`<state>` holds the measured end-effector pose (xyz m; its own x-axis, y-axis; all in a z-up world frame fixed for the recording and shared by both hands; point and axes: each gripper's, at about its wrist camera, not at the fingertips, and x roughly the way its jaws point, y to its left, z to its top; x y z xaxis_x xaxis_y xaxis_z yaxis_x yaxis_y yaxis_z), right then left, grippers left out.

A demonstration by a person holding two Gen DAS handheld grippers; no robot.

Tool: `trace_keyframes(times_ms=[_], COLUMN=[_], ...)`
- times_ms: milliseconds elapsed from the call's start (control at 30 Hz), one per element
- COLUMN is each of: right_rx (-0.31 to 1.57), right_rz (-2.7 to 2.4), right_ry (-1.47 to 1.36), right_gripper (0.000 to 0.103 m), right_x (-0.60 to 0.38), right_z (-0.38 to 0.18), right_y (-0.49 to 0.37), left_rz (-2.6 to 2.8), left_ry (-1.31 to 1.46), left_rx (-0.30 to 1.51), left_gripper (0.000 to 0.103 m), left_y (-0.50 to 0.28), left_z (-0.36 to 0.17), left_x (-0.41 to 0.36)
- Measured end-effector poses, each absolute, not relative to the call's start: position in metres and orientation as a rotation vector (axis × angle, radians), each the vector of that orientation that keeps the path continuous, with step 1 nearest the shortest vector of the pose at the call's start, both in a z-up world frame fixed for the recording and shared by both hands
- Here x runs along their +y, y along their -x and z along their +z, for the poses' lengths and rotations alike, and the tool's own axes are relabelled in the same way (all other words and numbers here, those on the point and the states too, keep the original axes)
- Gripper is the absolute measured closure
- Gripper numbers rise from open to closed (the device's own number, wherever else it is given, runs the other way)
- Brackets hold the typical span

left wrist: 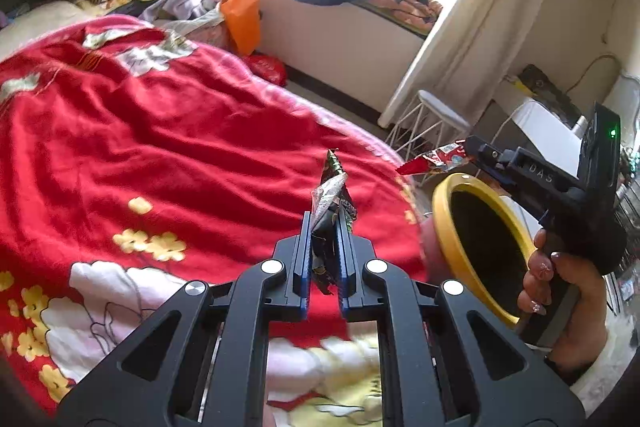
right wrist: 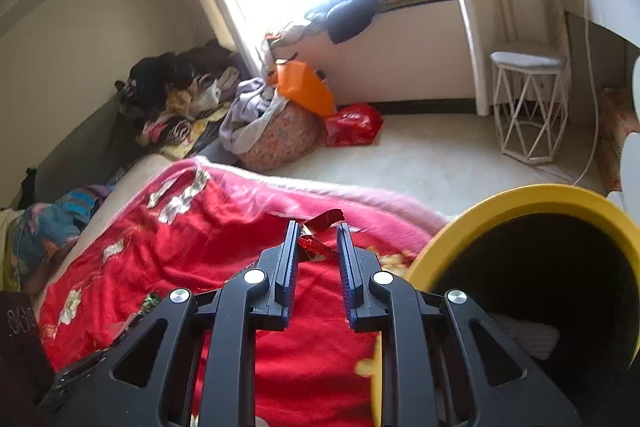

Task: Collect trash
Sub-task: 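Carry the green packet and small wrapper over the yellow-rimmed bin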

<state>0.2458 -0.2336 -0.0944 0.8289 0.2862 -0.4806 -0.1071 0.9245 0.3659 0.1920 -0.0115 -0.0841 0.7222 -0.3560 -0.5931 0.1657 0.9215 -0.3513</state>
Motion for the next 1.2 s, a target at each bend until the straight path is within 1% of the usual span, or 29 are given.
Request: trace_keyframes(times_ms=[633,1200], right_rx=[0.464,0.418], right_rz=[0.005,-0.089], right_ry=[-0.381,-0.33], right_gripper=[0.085,0.085], right_x=[-0.339,-0.375], right_z=[-0.077,-0.07], right_y=[-0.186,-0.146], left_rz=[-0.412,-0.5], left_ry=[0.202,0.129], left_rx=[0.65,0.623], left_gripper=[0.097,0.097], left_y=[-0.176,-0.162], left_z=[-0.046,-0.027], left_x=[-0.08,-0.137])
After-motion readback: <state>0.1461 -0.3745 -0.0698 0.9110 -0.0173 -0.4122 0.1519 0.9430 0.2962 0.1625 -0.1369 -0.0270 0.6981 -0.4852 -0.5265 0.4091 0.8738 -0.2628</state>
